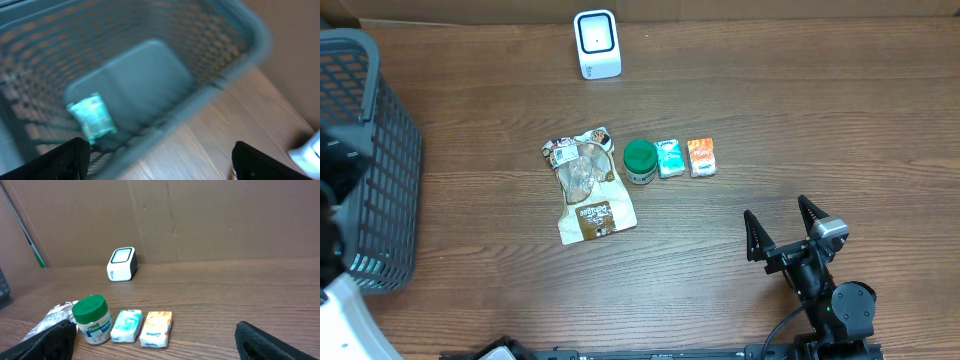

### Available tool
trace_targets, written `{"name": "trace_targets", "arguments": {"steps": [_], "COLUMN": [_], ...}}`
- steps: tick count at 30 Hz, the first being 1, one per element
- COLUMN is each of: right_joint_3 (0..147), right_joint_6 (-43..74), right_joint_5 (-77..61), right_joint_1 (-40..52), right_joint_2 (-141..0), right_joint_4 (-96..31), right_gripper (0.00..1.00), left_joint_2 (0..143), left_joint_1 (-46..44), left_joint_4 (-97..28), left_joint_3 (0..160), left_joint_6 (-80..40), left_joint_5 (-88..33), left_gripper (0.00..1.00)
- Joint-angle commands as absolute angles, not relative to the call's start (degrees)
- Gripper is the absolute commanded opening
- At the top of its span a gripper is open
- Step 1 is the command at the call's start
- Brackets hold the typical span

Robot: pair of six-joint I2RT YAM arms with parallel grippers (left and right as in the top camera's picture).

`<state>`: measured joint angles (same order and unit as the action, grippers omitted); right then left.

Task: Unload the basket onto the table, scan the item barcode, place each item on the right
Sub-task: 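Move the left gripper back into the basket toward the green packet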

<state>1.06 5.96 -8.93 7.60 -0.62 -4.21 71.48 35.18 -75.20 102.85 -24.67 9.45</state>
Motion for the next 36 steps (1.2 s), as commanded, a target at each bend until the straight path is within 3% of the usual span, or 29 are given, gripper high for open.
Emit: {"name": "trace_targets", "arguments": {"steps": [1,7,22,36], "right_joint_3": [0.4,0.4,0.4,0.4], "right_joint_6": [6.0,6.0,6.0,6.0], "right_joint_5": [-8.6,-8.6,-8.6,-8.6], "right_joint_1": [7.9,7.9,7.9,7.9], "right_joint_2": [-0.2,-0.2,-0.2,-0.2], "right_joint_4": [-4.0,-4.0,-4.0,-4.0], "right_gripper": [1.00,1.00,1.00,1.00], "left_joint_2": [75.0,83.9,107.2,108.7], "left_joint_1": [41.4,45.8,46.6,49.5], "left_joint_4": [-75.3,-76.4,-81.4,-65.1], "left_joint_3": [103.3,103.3,102.5,86.4], "left_joint_6": [-27.0,-24.4,-23.2,-20.5], "left_joint_5": [7.8,7.5,11.2,15.0], "left_gripper": [0.94,0.91,0.82,0.88]}}
